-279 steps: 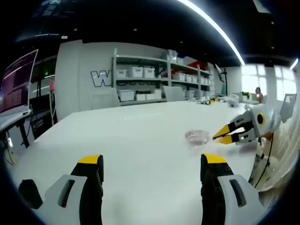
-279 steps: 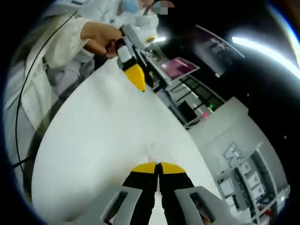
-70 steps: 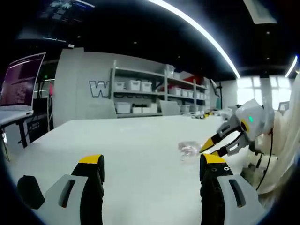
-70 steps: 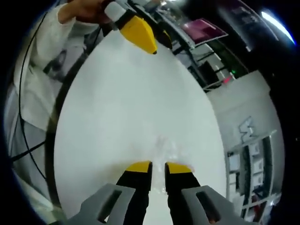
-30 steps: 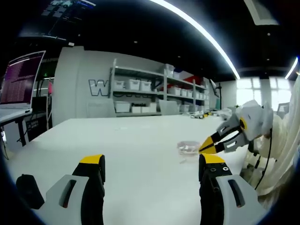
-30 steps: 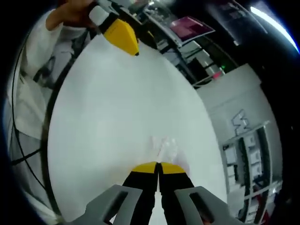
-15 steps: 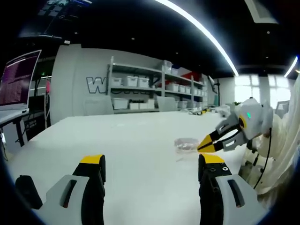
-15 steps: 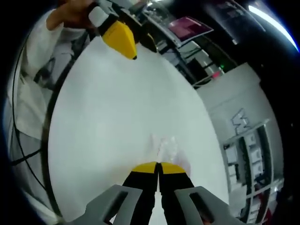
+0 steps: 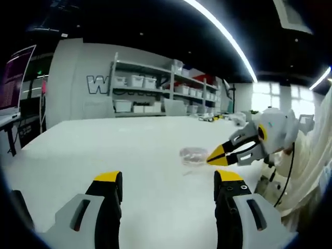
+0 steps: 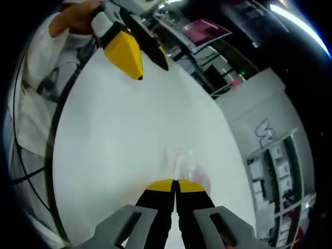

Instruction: Open the resealable bag by pulling the two sides of the seal apart until the entire bag opening is separated and visibly accessible.

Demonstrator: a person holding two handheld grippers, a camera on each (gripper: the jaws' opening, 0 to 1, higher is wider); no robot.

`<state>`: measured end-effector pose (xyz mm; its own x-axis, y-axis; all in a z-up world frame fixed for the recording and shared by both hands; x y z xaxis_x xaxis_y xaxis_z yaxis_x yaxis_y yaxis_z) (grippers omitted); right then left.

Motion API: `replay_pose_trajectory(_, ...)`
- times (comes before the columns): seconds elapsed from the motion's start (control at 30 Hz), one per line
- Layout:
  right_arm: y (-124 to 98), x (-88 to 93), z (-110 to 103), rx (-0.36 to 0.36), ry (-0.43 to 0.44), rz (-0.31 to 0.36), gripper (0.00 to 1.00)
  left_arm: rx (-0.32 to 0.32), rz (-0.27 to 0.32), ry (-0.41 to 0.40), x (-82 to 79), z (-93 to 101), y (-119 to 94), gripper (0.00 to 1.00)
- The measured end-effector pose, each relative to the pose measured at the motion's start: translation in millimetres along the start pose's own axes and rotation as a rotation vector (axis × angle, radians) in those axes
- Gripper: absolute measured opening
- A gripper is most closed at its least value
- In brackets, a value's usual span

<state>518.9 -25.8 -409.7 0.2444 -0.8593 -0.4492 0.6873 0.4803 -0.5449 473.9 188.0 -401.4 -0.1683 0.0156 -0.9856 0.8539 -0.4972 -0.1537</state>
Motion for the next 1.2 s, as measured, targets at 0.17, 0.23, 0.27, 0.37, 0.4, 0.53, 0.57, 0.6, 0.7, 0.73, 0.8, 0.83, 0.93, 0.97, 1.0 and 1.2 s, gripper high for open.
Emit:
replay_pose_trajectory(0.17, 0, 0.5, 1, 0.006, 0.009, 0.010, 0.00, 0.032, -0.006, -0.015, -0.9, 6.6, 7, 0.70)
replay_pose_trajectory(0.23, -1, 0.5, 1, 0.011, 0.014, 0.015, 0.00, 0.045, -0.007, -0.024, -0.9, 8.9, 10, 0.70)
replay_pose_trajectory(0.27, -1, 0.4, 2, 0.013, 0.017, 0.017, 0.00, 0.054, -0.009, -0.027, -0.8, 10.4, 11, 0.69)
replay_pose_trajectory(0.37, -1, 0.2, 2, 0.014, 0.022, 0.024, 0.00, 0.080, -0.017, -0.039, -0.2, 15.9, 16, 0.68)
replay_pose_trajectory(0.4, -2, 0.3, 1, 0.014, 0.022, 0.025, 0.00, 0.083, -0.019, -0.037, 0.0, 17.1, 17, 0.68)
replay_pose_trajectory(0.53, -2, 2.1, 1, 0.012, 0.028, 0.026, 0.00, 0.104, -0.038, -0.051, 1.3, 20.9, 21, 0.66)
replay_pose_trajectory(0.57, -2, 2.4, 1, 0.012, 0.029, 0.027, 0.00, 0.108, -0.043, -0.054, 1.7, 21.6, 22, 0.65)
replay_pose_trajectory(0.6, -2, 2.8, 0, 0.012, 0.032, 0.029, 0.00, 0.111, -0.048, -0.056, 2.2, 22.3, 23, 0.65)
replay_pose_trajectory(0.7, -3, 3.6, 0, 0.012, 0.039, 0.034, 0.00, 0.123, -0.060, -0.067, 2.7, 24.5, 25, 0.62)
replay_pose_trajectory(0.73, -3, 3.8, 0, 0.013, 0.041, 0.037, 0.00, 0.132, -0.062, -0.077, 2.9, 25.8, 27, 0.62)
replay_pose_trajectory(0.8, -2, 3.9, 0, 0.013, 0.048, 0.041, 0.00, 0.133, -0.067, -0.090, 3.3, 26.8, 29, 0.61)
replay_pose_trajectory(0.83, -2, 4.1, 0, 0.013, 0.051, 0.043, 0.00, 0.135, -0.066, -0.092, 3.4, 27.2, 29, 0.60)
replay_pose_trajectory(0.93, -2, 4.5, 1, 0.018, 0.057, 0.047, 0.00, 0.156, -0.061, -0.116, 3.7, 28.9, 33, 0.57)
replay_pose_trajectory(0.97, -3, 4.6, 1, 0.019, 0.059, 0.049, 0.00, 0.167, -0.062, -0.132, 4.6, 29.6, 35, 0.55)
replay_pose_trajectory(1.0, -3, 4.8, 1, 0.020, 0.060, 0.050, 0.00, 0.175, -0.062, -0.146, 5.0, 30.3, 36, 0.54)
replay_pose_trajectory(1.2, -3, 5.9, 2, 0.026, 0.073, 0.060, 0.00, 0.191, -0.068, -0.189, 6.9, 33.0, 42, 0.53)
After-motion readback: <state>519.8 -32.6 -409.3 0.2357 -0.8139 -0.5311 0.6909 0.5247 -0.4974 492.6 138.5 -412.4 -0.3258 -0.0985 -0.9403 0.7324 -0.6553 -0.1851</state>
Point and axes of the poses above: the point that each gripper's makers call its tool centre point, and the gripper's own axes: y roughly forward along the fingers, z roughly to its right, x roughly out of its underside, the point moved 9 cm from there along -y, roughly backward along the fingers, and after that the axes turned 2 degrees about -x, right-handed, at the moved point
